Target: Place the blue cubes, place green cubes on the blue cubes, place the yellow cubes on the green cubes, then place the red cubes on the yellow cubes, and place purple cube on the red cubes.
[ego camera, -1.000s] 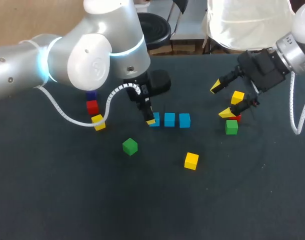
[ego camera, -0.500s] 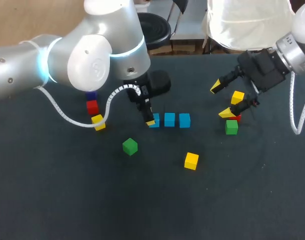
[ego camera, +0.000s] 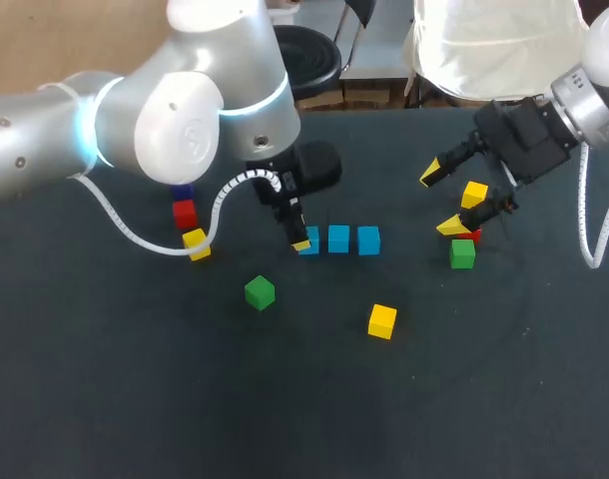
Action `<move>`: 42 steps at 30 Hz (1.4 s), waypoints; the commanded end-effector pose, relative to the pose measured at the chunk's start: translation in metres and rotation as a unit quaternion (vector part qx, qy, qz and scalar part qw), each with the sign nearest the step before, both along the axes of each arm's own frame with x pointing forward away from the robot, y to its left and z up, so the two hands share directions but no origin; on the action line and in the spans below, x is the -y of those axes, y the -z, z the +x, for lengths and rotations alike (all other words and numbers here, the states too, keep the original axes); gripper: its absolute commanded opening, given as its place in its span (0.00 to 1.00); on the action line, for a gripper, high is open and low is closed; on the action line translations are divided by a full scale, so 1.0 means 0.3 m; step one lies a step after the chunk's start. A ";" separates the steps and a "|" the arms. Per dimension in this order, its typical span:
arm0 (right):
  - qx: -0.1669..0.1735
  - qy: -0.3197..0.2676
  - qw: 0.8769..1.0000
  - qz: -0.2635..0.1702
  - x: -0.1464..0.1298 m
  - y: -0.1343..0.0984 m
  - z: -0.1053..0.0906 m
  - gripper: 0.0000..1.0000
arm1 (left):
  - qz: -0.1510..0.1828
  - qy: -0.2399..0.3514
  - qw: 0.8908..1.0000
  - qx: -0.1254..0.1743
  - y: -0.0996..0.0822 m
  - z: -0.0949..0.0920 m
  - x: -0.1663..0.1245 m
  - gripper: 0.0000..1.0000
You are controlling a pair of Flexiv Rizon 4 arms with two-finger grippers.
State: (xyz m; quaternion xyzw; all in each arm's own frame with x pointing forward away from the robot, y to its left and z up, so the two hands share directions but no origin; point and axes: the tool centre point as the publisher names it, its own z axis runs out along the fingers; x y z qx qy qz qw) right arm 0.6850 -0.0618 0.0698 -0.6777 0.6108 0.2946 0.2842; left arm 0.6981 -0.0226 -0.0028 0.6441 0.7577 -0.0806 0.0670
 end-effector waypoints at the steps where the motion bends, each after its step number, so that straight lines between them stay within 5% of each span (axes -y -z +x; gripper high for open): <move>1: 0.001 0.000 1.000 0.001 0.001 0.000 -0.001 1.00 | -0.004 0.003 1.000 0.003 -0.002 -0.006 -0.005 0.00; 31: 0.001 0.000 1.000 0.001 0.001 0.000 -0.001 1.00 | -0.003 0.011 1.000 0.006 -0.001 -0.001 0.002 0.00; 38: 0.001 0.000 1.000 0.001 0.001 0.000 -0.001 1.00 | -0.001 0.004 1.000 0.002 -0.003 -0.003 0.003 0.43; 40: 0.001 0.000 1.000 0.001 0.001 0.000 -0.001 1.00 | 0.000 0.001 1.000 0.000 -0.003 -0.004 0.002 0.77; 42: 0.001 0.000 1.000 0.001 0.001 0.000 -0.001 1.00 | 0.000 -0.002 1.000 -0.001 -0.003 -0.003 0.001 0.93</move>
